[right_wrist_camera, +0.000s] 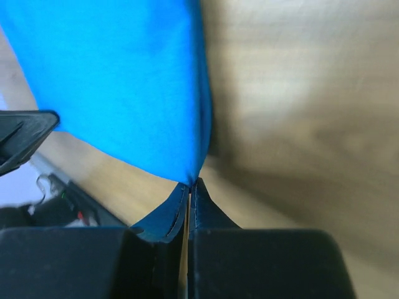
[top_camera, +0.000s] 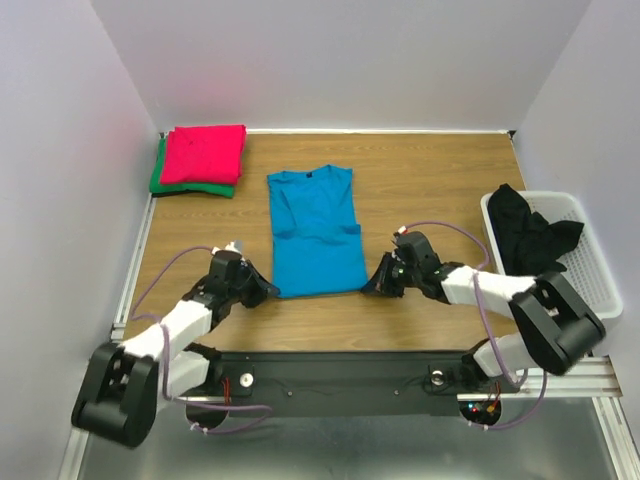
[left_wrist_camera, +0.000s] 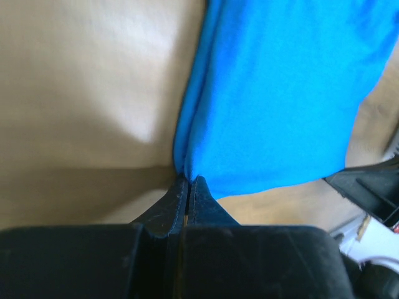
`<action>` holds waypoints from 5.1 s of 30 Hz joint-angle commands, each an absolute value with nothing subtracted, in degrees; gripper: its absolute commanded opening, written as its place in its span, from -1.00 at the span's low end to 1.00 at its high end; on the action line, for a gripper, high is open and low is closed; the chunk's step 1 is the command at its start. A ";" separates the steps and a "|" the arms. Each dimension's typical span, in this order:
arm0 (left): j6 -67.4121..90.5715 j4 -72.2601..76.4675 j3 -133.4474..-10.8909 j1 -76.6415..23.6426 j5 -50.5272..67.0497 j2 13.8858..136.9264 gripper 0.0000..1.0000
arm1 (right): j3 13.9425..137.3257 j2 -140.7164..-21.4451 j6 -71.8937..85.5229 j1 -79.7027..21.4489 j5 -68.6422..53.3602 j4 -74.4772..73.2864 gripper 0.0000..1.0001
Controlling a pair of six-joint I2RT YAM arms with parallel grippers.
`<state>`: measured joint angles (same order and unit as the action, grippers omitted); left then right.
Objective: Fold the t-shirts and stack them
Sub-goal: Fold the tshirt, then neatly place the folded tshirt to the corner
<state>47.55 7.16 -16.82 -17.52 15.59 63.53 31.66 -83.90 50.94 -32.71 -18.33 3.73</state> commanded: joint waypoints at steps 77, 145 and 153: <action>24.53 -13.45 -104.08 -9.49 11.25 119.99 0.97 | 97.15 -121.74 36.48 -13.54 -26.71 -10.72 1.00; -27.24 -18.28 -131.92 -17.75 -48.52 123.31 -1.00 | 44.65 -62.32 23.38 -14.59 -5.01 -15.91 1.00; -27.16 -19.16 -135.00 -17.75 -44.13 119.62 -1.00 | 44.47 -62.58 23.38 -14.59 -4.75 -16.00 1.00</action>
<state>-26.09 -22.52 -130.54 -17.89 -44.53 128.57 45.04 -63.09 23.79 -14.37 -5.85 -16.53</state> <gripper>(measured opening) 0.058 0.998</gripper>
